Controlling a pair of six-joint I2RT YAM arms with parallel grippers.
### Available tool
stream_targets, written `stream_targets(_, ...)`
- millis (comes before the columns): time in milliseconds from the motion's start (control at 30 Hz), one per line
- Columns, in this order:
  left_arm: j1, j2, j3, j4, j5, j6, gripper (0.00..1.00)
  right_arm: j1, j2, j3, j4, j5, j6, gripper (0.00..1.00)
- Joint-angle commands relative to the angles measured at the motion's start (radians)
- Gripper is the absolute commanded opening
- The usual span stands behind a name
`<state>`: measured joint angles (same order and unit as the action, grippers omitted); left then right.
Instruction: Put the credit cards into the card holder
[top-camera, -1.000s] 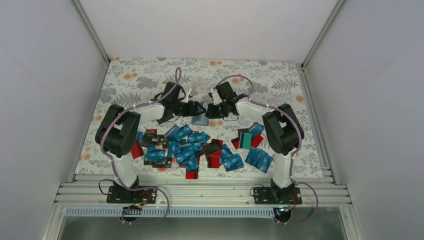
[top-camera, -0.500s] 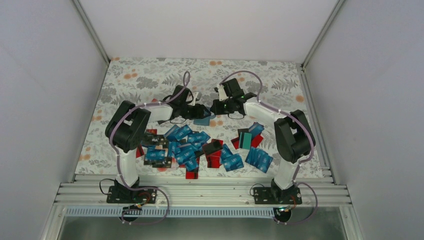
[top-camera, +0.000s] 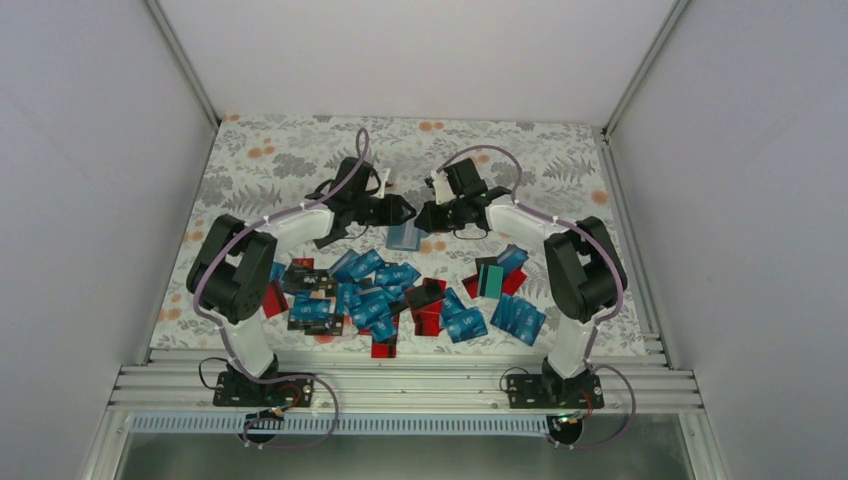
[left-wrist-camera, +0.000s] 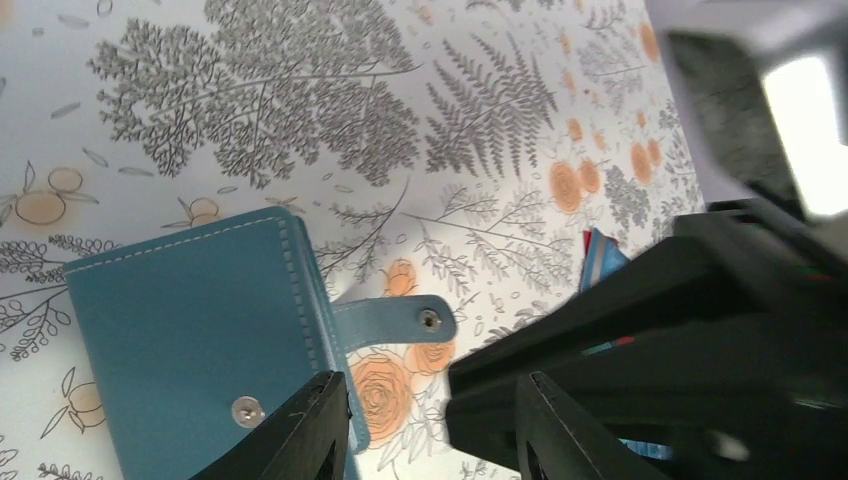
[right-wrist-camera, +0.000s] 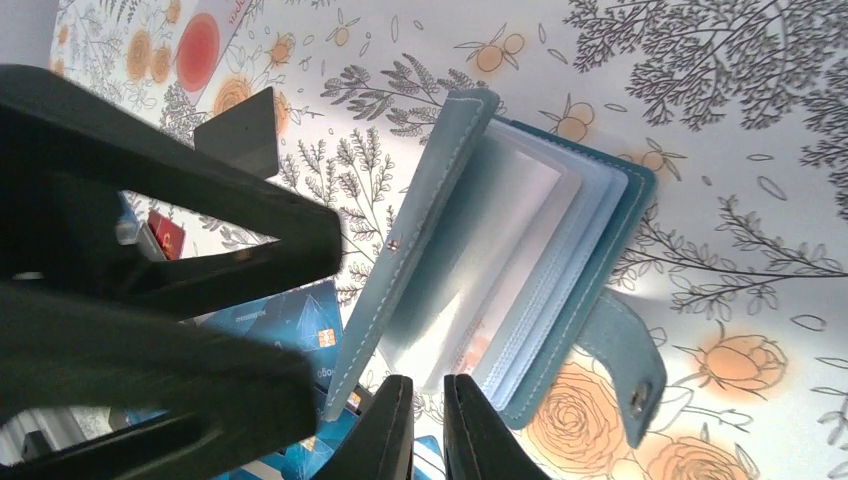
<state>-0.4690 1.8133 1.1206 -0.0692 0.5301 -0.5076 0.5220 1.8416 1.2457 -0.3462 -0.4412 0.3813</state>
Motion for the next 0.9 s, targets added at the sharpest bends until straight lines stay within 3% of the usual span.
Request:
stream_targets(0,0.006,-0.092,0.028,-0.071,-0.047,0.046,0.42,-0.001,0.033,0.039,0.015,-0.059,0.01,0.11)
stream_targets(167,0.054,-0.172,-0.015,-0.138,-0.13,0.082,0.39,0.0,0.034,0.054,0.006,-0.065,0.009,0.12)
stream_targets(500,0.112,-0.127,-0.102,-0.125,-0.137,0.131,0.17,0.012,0.072,0.101,0.005,-0.087,0.013,0.24)
stream_targets(867,0.082,0.003,-0.08,-0.06,-0.023,0.137,0.15,0.034,0.153,0.177,-0.011,-0.084,0.023,0.26)
